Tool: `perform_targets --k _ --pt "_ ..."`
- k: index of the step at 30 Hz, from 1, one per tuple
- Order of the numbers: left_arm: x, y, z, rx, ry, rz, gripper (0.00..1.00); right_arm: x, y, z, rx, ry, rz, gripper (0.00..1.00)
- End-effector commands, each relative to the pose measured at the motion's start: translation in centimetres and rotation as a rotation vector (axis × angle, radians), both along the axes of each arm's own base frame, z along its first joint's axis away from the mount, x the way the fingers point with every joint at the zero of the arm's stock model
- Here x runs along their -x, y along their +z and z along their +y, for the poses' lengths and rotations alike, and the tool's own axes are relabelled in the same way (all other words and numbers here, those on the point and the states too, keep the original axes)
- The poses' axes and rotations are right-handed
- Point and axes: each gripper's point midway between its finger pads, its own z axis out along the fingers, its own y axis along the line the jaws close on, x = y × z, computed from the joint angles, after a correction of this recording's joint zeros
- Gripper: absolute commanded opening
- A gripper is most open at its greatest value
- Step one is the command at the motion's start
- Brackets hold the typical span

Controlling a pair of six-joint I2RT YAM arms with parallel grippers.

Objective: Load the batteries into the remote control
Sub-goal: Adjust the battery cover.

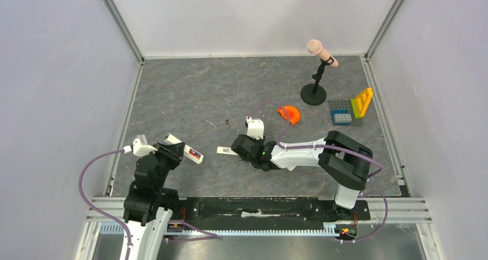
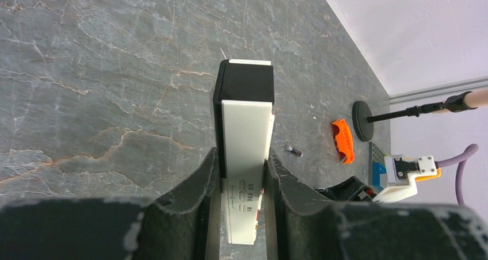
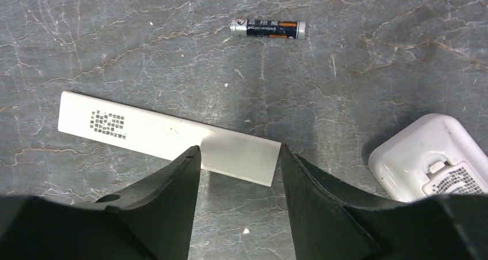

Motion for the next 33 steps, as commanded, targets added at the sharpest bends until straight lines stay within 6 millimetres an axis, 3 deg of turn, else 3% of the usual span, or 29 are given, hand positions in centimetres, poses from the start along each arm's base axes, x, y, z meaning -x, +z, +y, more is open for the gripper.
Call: perform_targets --k 1,9,12,18,26,33 --pt "-0.2 1.1 -0.5 0.039 -0.01 -0.028 0.02 -0.8 0.8 0.2 0.013 0.034 -0.052 0.57" --pt "-0.1 1.2 -0.6 0.039 -0.017 -0.024 0.02 1.2 4.0 1.3 -0.015 0.174 -0.101 0.79" --pt "-0.1 1.3 -0.6 0.04 -0.018 -0.024 0.02 3.0 3.7 1.4 0.025 0.22 -0.097 0.85" --pt "-0.1 1.4 -1.2 0.044 -0.051 -0.032 0.02 6.0 1.0 1.3 0.055 0.251 -0.043 0.85" --pt "-0.4 0.9 -2.6 0.046 -0.138 -0.016 0.02 5.4 0.2 1.4 0.099 0.258 -0.079 0.82" --pt "-0.6 0.5 -2.7 0.032 -0.143 0.03 0.02 4.3 -0.1 2.4 0.112 0.273 -0.088 0.82"
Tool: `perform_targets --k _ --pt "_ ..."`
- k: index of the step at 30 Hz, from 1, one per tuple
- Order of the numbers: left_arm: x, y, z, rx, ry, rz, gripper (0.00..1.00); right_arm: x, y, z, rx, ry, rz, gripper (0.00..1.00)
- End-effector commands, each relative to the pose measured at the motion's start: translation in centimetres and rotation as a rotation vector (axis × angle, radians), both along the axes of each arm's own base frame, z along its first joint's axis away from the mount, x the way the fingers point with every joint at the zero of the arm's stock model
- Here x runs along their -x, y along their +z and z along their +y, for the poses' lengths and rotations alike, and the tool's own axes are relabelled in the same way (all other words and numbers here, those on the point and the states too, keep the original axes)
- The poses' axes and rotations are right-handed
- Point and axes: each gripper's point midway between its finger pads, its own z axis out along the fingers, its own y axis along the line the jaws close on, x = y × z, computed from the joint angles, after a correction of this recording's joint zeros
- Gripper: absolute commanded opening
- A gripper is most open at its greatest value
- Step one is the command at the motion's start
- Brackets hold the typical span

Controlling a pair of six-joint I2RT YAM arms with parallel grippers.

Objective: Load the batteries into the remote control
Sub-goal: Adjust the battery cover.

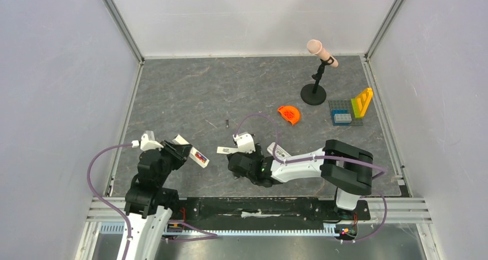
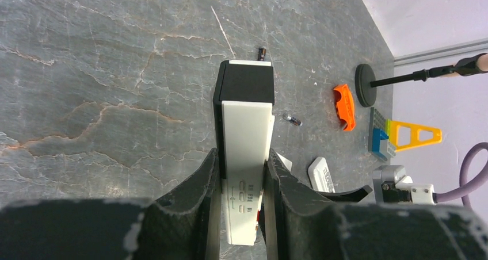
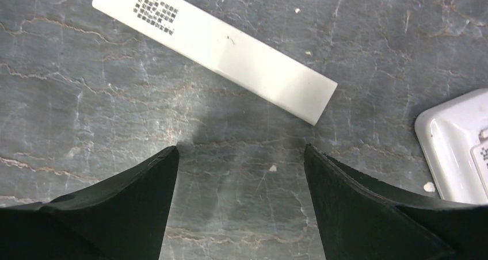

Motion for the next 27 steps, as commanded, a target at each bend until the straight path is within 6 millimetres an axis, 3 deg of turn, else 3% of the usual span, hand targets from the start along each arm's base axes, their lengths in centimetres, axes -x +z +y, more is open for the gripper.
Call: perform_targets --k 1,6,11,17,27 --pt "-0.7 1.6 -0.4 0.005 -0.023 -0.048 0.02 -1.2 0.9 1.2 -0.007 0.017 -0.032 0.82" --pt "-0.9 0.4 -0.7 0.02 -0.028 -0.008 0.02 -1.7 3.6 1.7 0.003 0.147 -0.063 0.83" --pt "-1.2 -1.6 -2.8 0.104 -0.107 0.039 0.02 -3.0 5.5 2.0 0.007 0.309 -0.055 0.84" --pt "-1.5 -4.6 -5.1 0.232 -0.177 0.099 0.02 -1.7 5.1 4.6 0.077 0.784 0.015 0.85" --pt "-0.5 -8.1 -6.7 0.332 -0.23 0.201 0.02 -5.1 3.6 5.3 0.205 0.88 0.049 0.85"
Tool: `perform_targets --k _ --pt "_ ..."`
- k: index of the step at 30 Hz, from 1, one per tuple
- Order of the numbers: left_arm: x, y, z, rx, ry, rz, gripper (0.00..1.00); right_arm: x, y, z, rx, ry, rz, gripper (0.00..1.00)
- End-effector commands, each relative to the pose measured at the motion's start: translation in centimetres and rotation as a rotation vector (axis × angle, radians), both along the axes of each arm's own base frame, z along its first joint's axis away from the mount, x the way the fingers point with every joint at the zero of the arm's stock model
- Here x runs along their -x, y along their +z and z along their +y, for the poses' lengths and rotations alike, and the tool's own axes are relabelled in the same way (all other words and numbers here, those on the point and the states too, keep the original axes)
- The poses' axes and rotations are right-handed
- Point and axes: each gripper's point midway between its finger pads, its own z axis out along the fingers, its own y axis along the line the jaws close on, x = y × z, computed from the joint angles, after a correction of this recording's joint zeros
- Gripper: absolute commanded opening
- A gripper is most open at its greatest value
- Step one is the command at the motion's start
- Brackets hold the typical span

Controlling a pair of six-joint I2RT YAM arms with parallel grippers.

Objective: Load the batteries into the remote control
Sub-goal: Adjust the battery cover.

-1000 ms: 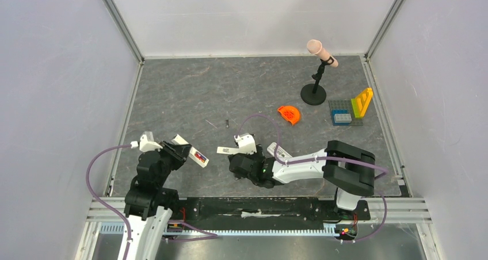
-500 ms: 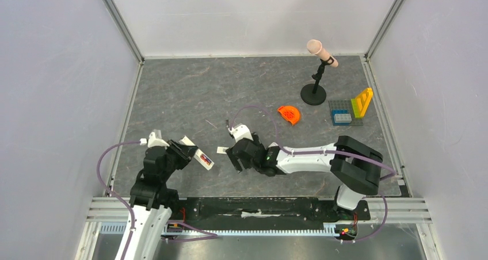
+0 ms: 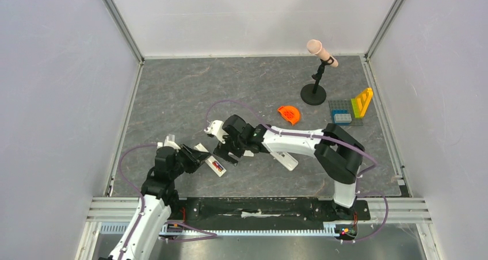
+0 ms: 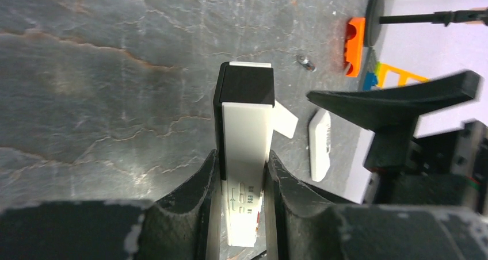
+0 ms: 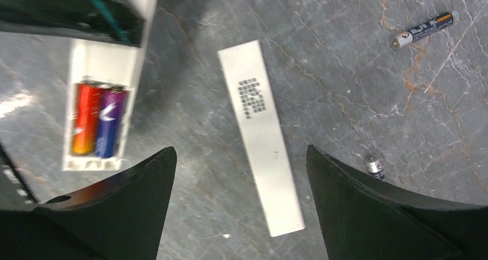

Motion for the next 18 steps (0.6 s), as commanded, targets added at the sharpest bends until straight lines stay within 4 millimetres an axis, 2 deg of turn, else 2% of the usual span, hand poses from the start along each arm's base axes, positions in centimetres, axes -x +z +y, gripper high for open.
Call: perform_targets --k 1,6,11,18 --pt "-0.2 0.7 -1.4 0.111 -0.028 -0.026 0.02 -1.1 -0.8 -0.2 0.07 0.095 0.003 0.85" --pt "0.1 -0.1 -1.4 0.134 -0.007 0.002 0.04 -1.9 -1.9 -0.6 0.13 0.097 0.004 0.82" --pt "0.2 -0.6 -0.5 0.072 0.02 0.041 0.05 -2.1 -2.3 -0.8 0.143 0.089 0.011 0.78" --pt "0.1 -1.3 0.4 -0.022 0.029 0.128 0.06 -2.5 -2.7 -0.7 0.146 0.055 0.031 0.67"
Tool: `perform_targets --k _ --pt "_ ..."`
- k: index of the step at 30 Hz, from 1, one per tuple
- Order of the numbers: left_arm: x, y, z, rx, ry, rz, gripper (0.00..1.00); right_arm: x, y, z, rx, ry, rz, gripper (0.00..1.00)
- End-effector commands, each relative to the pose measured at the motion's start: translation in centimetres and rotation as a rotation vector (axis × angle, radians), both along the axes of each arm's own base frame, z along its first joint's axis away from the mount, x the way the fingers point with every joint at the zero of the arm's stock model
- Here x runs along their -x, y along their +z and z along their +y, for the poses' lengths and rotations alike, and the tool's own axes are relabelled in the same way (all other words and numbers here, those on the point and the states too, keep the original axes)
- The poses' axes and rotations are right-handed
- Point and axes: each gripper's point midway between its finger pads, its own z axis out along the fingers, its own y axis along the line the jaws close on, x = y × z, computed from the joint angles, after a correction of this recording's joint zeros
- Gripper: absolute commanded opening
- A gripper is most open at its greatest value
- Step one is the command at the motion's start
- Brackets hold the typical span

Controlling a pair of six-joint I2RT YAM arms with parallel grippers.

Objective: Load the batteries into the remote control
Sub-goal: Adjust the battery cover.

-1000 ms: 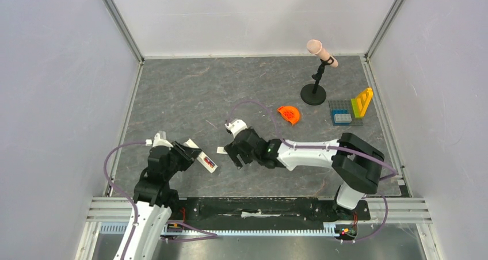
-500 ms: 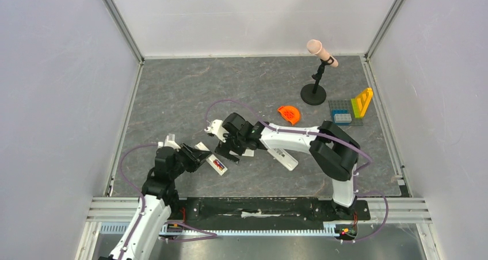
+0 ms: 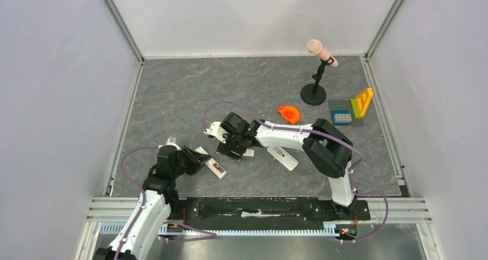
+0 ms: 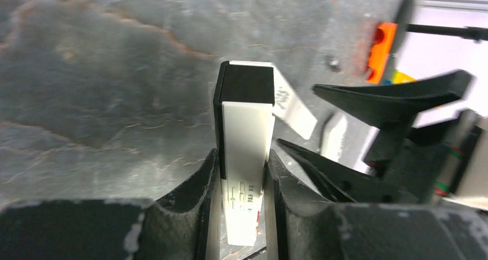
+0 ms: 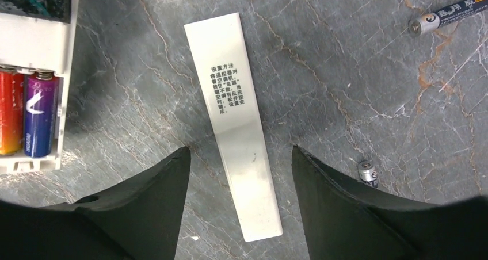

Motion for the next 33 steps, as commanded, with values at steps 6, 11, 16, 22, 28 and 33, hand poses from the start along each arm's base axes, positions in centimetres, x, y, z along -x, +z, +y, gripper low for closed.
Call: perform_targets --k 6,11,16,22,28,33 --pt "-1.3 0.0 0.7 -0.136 -0.043 0.109 0.05 -1.6 0.9 0.5 -0.026 -0.039 -0.009 0.57" --pt "-2.1 0.2 0.6 -0.143 -0.047 0.116 0.06 -2.8 1.0 -0.5 -0.023 -0.082 -0.021 0.41" --pt "-2.5 0.6 0.2 -0.115 -0.044 0.104 0.06 -3.2 1.3 -1.8 -0.028 -0.116 -0.02 0.32" --pt "-2.8 0.7 -1.0 -0.046 -0.058 0.081 0.06 -2.6 0.5 -4.4 -0.029 -0.23 0.02 0.31" --pt "-2.7 0.1 -3.0 -0.048 -0.101 0.082 0.06 -2.0 -0.6 -7.3 -0.037 -0.364 0.052 0.32" --pt "-2.9 0.3 -4.9 -0.053 -0.114 0.059 0.06 -2.7 -0.5 -9.3 -0.029 -0.449 0.023 0.32"
